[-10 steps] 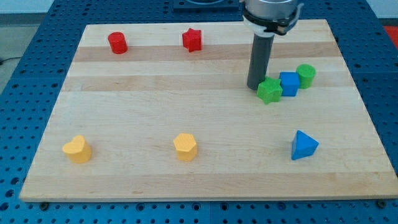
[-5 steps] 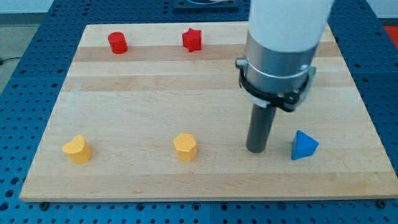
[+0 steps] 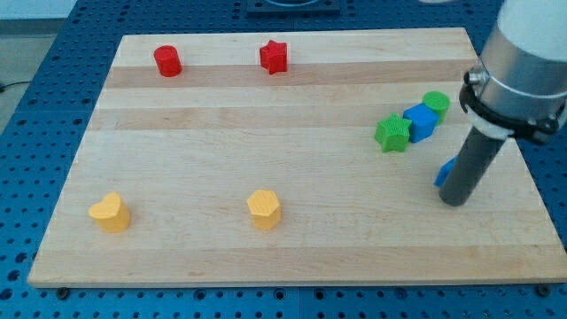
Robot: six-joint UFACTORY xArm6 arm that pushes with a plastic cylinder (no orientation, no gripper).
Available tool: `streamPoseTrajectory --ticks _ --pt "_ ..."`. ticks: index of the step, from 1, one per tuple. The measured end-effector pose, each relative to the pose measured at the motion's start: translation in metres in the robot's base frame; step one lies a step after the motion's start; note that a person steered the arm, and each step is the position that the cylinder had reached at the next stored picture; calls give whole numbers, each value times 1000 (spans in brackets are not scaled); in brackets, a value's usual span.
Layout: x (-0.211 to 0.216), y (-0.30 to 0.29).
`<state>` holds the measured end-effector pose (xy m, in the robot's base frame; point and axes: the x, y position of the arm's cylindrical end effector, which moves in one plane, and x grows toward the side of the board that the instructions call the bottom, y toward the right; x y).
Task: Move the blue triangle in between the green circle and the blue cube
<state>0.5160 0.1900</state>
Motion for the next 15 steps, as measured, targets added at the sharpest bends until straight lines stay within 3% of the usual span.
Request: streamPoseTrajectory --ticks 2,3,4,5,6,8,10,12,13,14,15 --pt "-71 0" --pt "-84 0" --pt "-74 -9" --pt "-38 -23" --pt "-27 18" --pt "-93 51" --pt "-108 -3" --pt "-81 58" --pt "-12 24" --pt "25 -65" --pt "33 -119"
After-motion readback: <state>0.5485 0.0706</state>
